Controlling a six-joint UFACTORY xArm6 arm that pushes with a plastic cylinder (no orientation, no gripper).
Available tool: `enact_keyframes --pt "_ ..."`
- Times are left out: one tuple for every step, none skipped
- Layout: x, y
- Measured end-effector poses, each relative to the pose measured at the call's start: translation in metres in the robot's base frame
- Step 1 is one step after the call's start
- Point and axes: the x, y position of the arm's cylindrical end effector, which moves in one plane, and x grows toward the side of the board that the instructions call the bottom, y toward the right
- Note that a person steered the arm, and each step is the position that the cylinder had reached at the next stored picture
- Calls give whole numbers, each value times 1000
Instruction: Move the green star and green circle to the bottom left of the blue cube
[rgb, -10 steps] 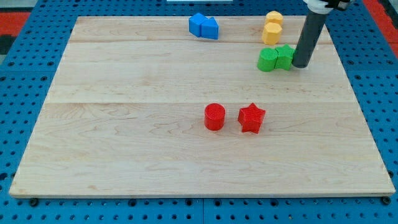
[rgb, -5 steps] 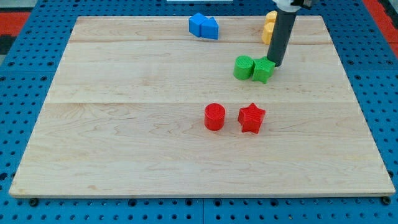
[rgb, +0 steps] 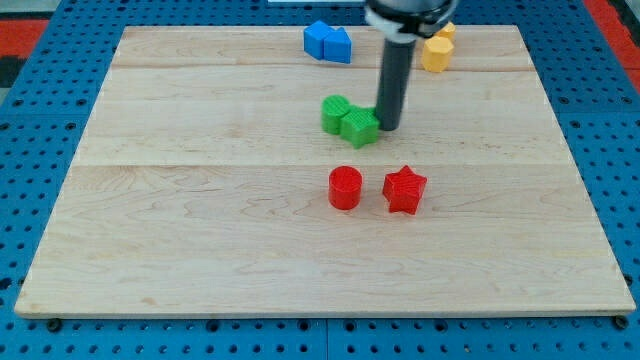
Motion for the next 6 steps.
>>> enact_keyframes --pt "1 -18" --pt "20 -7" --pt "39 -48" --pt "26 -83" --pt "-16 -71" --pt "-47 -62"
